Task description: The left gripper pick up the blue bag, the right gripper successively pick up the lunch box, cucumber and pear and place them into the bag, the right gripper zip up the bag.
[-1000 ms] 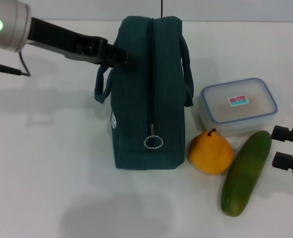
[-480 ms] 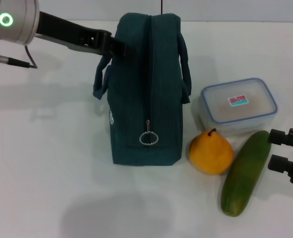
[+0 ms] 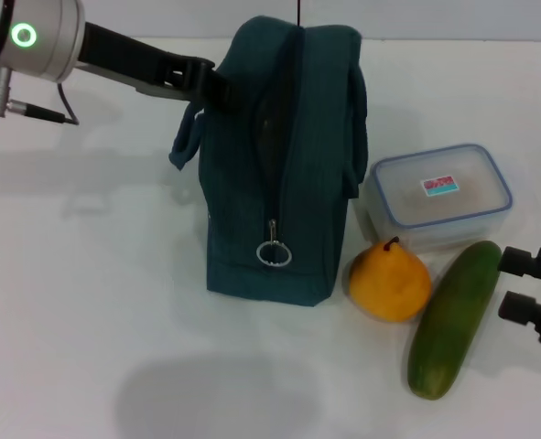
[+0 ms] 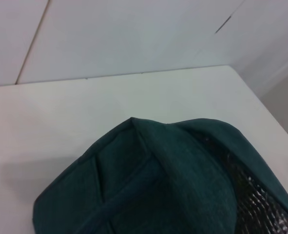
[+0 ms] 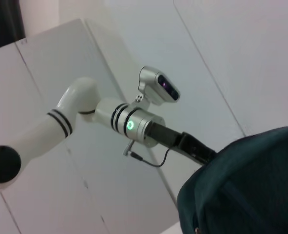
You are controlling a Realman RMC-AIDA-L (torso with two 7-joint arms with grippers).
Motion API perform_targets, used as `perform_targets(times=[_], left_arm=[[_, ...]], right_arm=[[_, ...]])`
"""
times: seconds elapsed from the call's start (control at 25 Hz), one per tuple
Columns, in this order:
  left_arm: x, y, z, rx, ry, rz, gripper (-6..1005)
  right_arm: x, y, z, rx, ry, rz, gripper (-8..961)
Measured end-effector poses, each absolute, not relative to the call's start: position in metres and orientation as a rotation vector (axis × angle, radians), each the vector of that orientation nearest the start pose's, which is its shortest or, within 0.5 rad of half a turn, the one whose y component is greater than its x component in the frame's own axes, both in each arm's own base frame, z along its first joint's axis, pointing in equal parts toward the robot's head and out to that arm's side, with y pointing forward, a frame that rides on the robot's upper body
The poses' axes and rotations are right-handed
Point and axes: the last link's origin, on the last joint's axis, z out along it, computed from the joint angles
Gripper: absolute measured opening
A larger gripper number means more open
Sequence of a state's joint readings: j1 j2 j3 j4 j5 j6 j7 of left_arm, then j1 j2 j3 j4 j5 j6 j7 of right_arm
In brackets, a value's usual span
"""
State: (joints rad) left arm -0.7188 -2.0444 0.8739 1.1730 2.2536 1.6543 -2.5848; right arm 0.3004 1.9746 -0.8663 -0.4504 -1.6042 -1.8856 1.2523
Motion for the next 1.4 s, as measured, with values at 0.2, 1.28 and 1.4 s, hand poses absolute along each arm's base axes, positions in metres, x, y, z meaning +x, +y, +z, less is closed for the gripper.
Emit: perform_targets(times=[0.2,1.28,1.4], left_arm=[[-0.160,0.386,0.061,-2.562,-1.402,-0.291,51],[-0.163,0.377,0.066,-2.584,-1.474,-0.433,63],[-0.163,0.376,0.066,-2.589,-1.469,-0.430,63]], right_arm=[[0.295,0.238,0.029,-2.536,0.757,1.334,596],[0.355,0.281,-0.001,-1.449,1.587,1.456,573],[0.350,0.289,-0.008,-1.442,1.649,1.458,571]])
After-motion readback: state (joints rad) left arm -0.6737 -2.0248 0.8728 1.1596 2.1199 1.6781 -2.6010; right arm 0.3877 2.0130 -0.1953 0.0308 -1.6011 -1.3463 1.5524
